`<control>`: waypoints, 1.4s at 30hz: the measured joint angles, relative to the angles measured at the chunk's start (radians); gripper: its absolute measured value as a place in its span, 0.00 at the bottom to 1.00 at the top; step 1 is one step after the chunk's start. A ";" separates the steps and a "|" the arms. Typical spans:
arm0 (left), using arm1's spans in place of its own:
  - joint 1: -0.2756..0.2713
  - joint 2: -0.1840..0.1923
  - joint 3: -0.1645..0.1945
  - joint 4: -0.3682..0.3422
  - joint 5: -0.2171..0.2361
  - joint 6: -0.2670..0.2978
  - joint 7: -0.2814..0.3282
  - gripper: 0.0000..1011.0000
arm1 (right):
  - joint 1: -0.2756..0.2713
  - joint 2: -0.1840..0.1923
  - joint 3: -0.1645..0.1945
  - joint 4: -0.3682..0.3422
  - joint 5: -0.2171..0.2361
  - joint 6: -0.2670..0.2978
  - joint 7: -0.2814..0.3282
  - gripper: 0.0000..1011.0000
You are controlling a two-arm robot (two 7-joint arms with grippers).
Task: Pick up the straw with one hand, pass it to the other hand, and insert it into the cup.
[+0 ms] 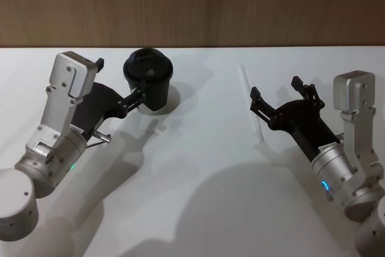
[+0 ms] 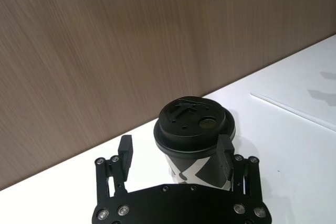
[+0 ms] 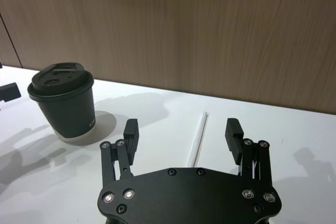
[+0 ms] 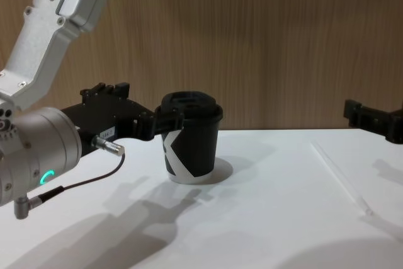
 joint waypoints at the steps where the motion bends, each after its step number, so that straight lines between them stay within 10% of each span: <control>1: 0.000 0.000 0.000 0.000 0.000 0.000 0.000 0.99 | 0.000 0.000 0.000 0.000 0.000 0.000 0.000 0.99; 42: 0.000 0.000 0.000 0.000 0.000 0.000 0.000 0.99 | 0.000 0.000 0.000 0.000 0.000 0.000 0.000 0.99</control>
